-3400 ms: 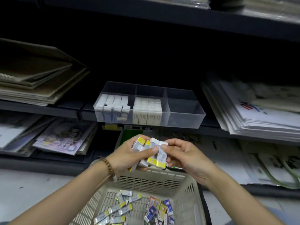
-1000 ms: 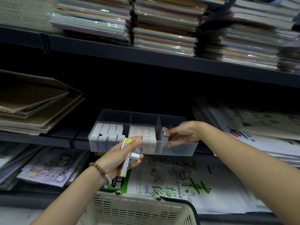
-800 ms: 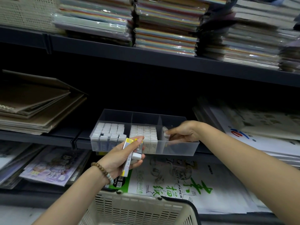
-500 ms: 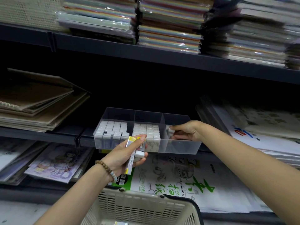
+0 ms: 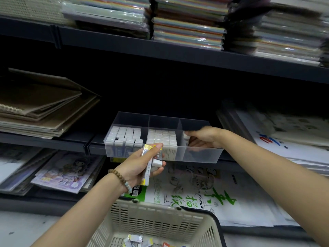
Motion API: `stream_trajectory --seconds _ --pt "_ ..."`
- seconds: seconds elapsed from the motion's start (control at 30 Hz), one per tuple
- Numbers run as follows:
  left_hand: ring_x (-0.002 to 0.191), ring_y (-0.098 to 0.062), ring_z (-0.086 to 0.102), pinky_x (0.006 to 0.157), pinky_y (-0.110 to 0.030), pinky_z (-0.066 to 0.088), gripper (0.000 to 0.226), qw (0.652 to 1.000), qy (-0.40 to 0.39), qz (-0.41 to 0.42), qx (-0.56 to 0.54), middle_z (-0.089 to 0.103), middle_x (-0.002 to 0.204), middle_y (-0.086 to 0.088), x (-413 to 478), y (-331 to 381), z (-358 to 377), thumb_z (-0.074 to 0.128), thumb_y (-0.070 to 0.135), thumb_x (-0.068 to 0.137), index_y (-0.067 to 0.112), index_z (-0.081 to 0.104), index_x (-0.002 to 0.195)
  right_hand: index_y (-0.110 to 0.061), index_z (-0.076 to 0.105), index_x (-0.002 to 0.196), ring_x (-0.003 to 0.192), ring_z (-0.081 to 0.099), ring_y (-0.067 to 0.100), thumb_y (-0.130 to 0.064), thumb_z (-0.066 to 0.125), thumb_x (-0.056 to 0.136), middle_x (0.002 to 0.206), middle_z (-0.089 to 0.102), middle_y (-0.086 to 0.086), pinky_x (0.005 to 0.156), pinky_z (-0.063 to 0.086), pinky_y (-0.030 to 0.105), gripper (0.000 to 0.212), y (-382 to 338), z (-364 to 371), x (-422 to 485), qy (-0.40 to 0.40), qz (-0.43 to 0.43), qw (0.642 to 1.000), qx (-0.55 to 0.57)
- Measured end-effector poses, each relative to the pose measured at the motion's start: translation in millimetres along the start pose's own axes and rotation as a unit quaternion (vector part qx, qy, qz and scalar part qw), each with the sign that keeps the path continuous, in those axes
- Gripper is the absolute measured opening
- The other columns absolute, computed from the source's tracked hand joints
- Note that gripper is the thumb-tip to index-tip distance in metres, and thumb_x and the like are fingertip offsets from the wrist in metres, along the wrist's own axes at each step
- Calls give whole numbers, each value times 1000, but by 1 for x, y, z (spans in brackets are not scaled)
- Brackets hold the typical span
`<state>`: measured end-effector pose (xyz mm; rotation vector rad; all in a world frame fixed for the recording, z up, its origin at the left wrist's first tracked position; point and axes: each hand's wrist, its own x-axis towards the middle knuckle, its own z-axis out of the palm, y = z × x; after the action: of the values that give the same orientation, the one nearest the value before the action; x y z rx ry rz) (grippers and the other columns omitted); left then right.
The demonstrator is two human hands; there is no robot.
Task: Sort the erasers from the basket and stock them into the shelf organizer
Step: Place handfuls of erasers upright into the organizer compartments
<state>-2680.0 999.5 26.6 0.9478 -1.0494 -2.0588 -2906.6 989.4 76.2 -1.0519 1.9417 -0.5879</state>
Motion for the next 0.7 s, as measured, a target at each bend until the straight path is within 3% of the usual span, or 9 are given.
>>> stream_trajectory --seconds 0.1,0.17,0.23,0.33,0.43,0.57,0.7 --pt "63 -15 68 51 -23 54 50 1000 -3 -6 -22 69 77 -7 0 0 2 73 39 64 13 66 105 -4 60 111 93 67 24 -37 51 95 103 68 14 73 55 28 37 2 -3 -9 46 -53 997 -28" --pt "62 -14 67 52 -22 54 48 999 1 -1 -43 66 79 -8 -1 0 3 71 41 66 13 66 105 -8 62 104 92 67 23 -30 52 95 100 68 10 72 54 27 26 4 -3 -21 125 -145 981 -34" --pt "60 -14 66 52 -22 54 45 998 10 6 -57 62 81 -9 -2 1 8 69 42 69 13 65 104 -17 64 89 77 66 10 -26 56 93 89 69 3 61 53 19 13 7 8 -42 152 -225 962 13" --pt "58 -13 66 53 -23 54 36 996 45 25 -77 62 79 -9 -5 -2 18 65 41 78 12 62 100 -20 68 80 57 60 2 -23 61 89 75 68 -5 50 49 15 12 18 39 -72 76 -235 961 122" --pt "61 -14 65 54 -22 55 31 986 81 62 -132 59 82 -10 -9 -8 26 63 37 83 10 57 99 -14 69 84 60 62 8 -32 66 83 70 66 -4 52 50 18 19 31 67 -94 -15 -192 957 217" --pt "64 -14 62 53 -26 54 29 970 158 115 -147 58 90 -11 -11 -12 28 56 40 88 13 53 98 -10 66 91 66 68 12 -34 70 78 75 70 -1 55 54 21 27 36 89 -105 -112 -167 949 242" --pt "66 -15 60 57 -22 56 23 957 178 157 -170 54 82 -6 -10 -16 33 58 34 89 14 53 99 -6 68 94 68 69 13 -17 75 76 80 72 6 58 57 22 22 37 100 -106 -114 -171 950 237"
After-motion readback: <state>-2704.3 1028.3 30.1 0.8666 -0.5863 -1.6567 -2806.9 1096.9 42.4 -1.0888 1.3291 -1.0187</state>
